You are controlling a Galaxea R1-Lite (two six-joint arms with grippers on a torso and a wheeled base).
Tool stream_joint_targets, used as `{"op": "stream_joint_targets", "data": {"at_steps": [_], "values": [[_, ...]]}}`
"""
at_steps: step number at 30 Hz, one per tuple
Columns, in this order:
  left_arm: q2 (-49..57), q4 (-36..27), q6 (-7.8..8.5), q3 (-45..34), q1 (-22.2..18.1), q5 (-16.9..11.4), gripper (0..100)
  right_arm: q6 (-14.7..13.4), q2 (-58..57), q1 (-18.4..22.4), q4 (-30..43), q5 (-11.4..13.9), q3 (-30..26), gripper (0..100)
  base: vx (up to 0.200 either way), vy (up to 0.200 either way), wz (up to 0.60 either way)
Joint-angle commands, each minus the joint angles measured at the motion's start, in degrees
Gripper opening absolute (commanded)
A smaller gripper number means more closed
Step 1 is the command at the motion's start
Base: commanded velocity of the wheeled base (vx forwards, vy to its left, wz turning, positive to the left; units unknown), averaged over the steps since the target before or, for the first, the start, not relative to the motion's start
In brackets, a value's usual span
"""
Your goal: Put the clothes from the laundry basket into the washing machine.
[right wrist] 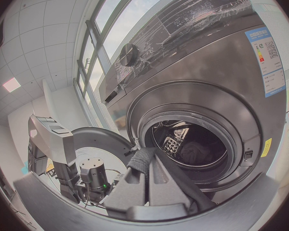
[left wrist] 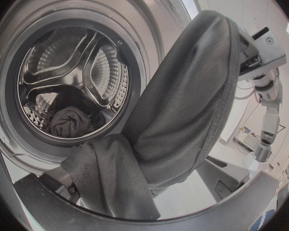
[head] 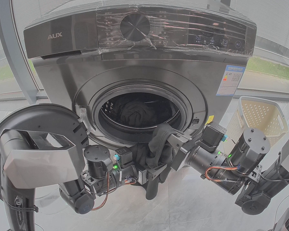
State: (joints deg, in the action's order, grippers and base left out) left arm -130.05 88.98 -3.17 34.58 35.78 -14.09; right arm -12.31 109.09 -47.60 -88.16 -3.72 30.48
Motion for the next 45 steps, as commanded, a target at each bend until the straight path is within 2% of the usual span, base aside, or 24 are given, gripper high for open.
{"op": "stream_joint_targets", "data": {"at_steps": [1,16,20,25,28,31,32,38,45], "values": [[-3.2,0.1,0.01,1.8,-0.3,0.6,100,0.0,0.0,-0.3,0.0,-0.1,-0.2,0,0.000,0.000,0.00],[-6.4,0.1,0.01,5.5,-0.8,1.0,100,0.1,-0.4,-1.6,-0.1,-1.5,-0.4,0,0.000,0.000,0.00],[-6.1,0.1,-0.87,6.5,-1.2,1.3,100,0.1,-0.4,-1.1,0.0,-1.5,-0.9,0,0.000,0.000,0.00],[-5.5,0.1,-1.22,6.8,-1.5,2.2,100,0.1,-0.2,-0.7,0.1,-1.5,-0.9,0,0.000,0.000,0.00],[-3.3,0.1,-2.37,6.3,-1.9,2.3,100,0.2,0.1,-0.8,0.1,-1.5,-0.9,0,0.000,0.000,0.00],[-3.1,0.1,-2.37,5.8,-1.9,2.3,100,0.2,0.2,-0.9,0.1,-1.5,-0.9,0,0.000,0.000,0.00],[-3.1,0.1,-2.37,5.8,-1.9,2.3,0,0.2,0.2,-0.9,0.1,-1.5,-0.9,0,0.000,0.000,0.00],[-4.1,0.1,-2.46,4.9,-0.7,1.9,0,0.2,0.2,-1.3,0.1,-1.5,-0.9,0,0.000,0.000,0.00],[-5.0,0.2,-2.37,5.7,-1.5,2.2,0,0.3,0.2,-1.1,0.2,-1.6,-1.4,0,0.000,0.000,0.00]]}}
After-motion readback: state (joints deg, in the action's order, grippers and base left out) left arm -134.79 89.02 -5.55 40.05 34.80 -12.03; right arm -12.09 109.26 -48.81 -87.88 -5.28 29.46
